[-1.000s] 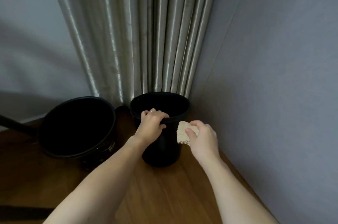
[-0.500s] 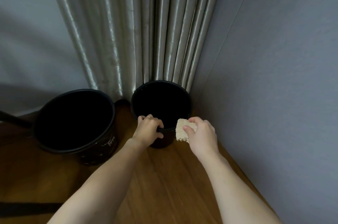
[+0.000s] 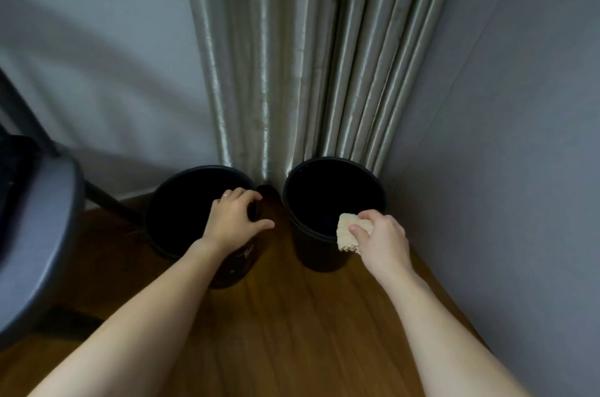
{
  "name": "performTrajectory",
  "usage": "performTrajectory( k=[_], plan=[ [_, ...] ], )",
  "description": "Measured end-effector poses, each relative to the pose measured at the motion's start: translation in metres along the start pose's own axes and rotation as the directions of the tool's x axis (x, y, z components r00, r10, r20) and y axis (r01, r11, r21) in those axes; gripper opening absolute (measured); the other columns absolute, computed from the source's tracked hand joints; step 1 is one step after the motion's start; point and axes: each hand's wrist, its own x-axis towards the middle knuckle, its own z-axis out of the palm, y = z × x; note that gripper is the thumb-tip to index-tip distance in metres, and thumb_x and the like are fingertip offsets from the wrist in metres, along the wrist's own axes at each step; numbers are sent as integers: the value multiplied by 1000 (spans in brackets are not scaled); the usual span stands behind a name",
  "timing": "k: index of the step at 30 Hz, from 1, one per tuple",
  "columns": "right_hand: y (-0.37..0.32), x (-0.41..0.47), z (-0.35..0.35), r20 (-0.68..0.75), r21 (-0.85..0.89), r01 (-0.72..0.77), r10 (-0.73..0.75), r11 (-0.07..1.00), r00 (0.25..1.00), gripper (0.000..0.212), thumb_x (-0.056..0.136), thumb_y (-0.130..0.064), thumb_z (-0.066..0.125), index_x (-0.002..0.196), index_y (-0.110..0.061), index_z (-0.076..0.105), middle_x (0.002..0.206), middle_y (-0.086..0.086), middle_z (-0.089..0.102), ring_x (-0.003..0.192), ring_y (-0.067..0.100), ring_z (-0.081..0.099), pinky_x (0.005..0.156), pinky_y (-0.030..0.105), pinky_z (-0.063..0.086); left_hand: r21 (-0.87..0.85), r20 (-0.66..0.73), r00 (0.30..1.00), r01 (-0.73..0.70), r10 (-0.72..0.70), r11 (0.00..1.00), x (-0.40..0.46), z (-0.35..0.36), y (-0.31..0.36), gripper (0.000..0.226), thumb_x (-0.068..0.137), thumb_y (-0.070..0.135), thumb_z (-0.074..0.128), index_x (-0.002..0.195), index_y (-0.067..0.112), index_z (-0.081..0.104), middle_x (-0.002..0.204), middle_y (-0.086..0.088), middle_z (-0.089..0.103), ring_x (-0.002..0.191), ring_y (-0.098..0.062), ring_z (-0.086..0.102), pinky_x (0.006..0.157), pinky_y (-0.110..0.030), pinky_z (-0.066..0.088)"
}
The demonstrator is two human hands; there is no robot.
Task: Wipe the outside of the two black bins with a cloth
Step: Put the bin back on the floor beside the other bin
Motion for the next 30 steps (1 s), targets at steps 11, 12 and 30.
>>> performTrajectory(
  k=[11, 12, 30],
  plan=[
    [-40, -11, 18, 23, 37, 93, -94, 995, 995, 34, 98, -34, 59, 130, -23, 59, 108, -4, 47, 92, 12, 44, 77, 25, 36, 60, 382, 897, 215, -222, 975, -41, -17, -61, 55, 90, 24, 76, 142, 22, 57, 124, -1, 67, 108, -16, 65, 88, -26, 54],
    [-41, -11, 18, 21, 37, 95, -96, 995, 995, 34, 98, -34, 59, 130, -23, 59, 107, -5, 46, 92, 12, 44, 77, 25, 36, 84, 382, 900, 189, -207, 978, -44, -16, -61, 48, 93, 21, 73, 140, 22, 59, 125, -1, 66, 111, -17, 65, 91, -28, 55],
    [-78, -27, 33, 24, 99, 167, -170, 981, 985, 32, 98, -32, 59, 129, -23, 60, 108, -5, 48, 95, 11, 44, 80, 25, 36, -185, 270, 963, 74, -22, 980, -50, -34, -23, 64, 91, 40, 74, 149, 25, 49, 139, 1, 62, 128, -17, 58, 108, -31, 45]
  ],
)
